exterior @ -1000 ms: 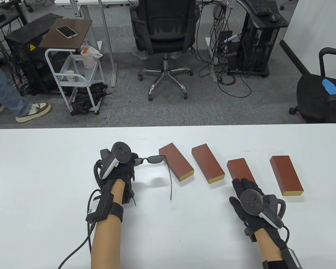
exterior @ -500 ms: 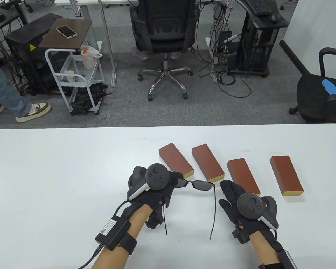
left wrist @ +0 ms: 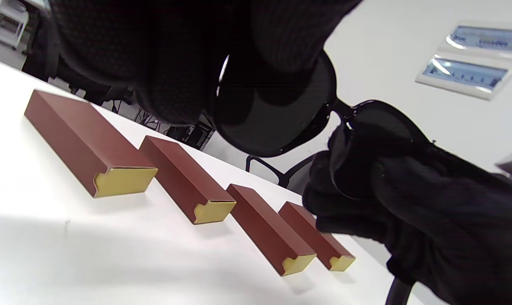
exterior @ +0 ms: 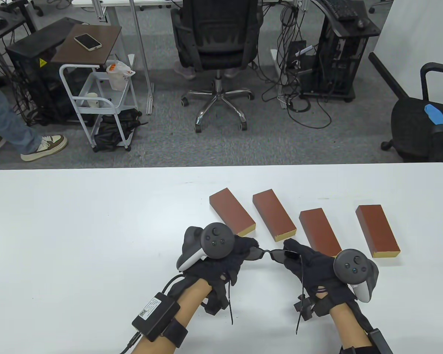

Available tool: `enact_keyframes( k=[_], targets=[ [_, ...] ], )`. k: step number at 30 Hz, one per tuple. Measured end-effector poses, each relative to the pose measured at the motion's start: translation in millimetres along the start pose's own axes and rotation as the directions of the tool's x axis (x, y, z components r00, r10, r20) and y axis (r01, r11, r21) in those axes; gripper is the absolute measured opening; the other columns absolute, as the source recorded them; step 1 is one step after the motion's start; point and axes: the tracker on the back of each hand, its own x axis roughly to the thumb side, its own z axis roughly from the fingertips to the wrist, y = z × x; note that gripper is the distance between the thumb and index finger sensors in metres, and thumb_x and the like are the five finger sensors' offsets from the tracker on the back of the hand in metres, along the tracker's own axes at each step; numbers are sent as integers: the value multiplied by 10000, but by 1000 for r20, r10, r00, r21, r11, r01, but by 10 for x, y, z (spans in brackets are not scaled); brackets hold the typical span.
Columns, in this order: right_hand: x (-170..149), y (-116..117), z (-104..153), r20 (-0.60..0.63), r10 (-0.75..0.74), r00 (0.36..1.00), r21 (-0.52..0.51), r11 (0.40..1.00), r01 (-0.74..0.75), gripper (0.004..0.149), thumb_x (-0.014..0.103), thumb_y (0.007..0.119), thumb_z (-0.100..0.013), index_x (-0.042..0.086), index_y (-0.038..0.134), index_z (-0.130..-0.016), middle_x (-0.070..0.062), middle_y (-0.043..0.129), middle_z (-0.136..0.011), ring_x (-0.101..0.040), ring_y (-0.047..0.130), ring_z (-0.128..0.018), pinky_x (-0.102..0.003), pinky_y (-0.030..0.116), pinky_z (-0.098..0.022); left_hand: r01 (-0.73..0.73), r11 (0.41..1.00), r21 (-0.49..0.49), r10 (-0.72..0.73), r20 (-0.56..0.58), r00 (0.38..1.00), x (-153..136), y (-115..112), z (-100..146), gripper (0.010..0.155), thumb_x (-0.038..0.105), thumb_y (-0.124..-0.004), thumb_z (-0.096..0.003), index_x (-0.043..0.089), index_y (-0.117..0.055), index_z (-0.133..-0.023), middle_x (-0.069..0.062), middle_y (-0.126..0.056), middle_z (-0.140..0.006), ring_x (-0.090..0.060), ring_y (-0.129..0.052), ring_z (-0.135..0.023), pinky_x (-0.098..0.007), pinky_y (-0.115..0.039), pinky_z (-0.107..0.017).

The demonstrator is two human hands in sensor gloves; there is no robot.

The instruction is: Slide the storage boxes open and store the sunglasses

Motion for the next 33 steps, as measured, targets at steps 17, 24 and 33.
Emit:
enact_keyframes(
  k=[17,24,33],
  targets=[
    [73,54,90,-171,-213,962,-222,960,173,624,346,904,-316,156,652,-853,-32,1083,-497,-226,1138,-347,-366,981,-233,-886,464,0,885,43,464,-439,-228,220,634,591,-566,-522,348,-593,-1107,-107,-685,-1099,-417,-733,-935,-575,-677,-627],
    [68,124,120,-194,-298,935,-261,934,244,646,355,881,-338,167,578,-877,-20,1077,-458,-207,1141,-301,-355,981,-200,-894,442,72,892,72,447,-422,-317,305,669,623,-538,-524,331,-538,-1126,-105,-670,-1109,-386,-767,-929,-552,-709,-619],
    [76,155,163,-140,-356,924,-320,899,298,541,345,867,-357,253,655,-846,-38,1095,-347,-188,1148,-186,-353,983,-122,-896,419,149,906,-3,423,-464,-474,433,627,602,-562,-539,323,-587,-1100,-96,-767,-1033,-344,-869,-827,-501,-770,-551]
  ],
)
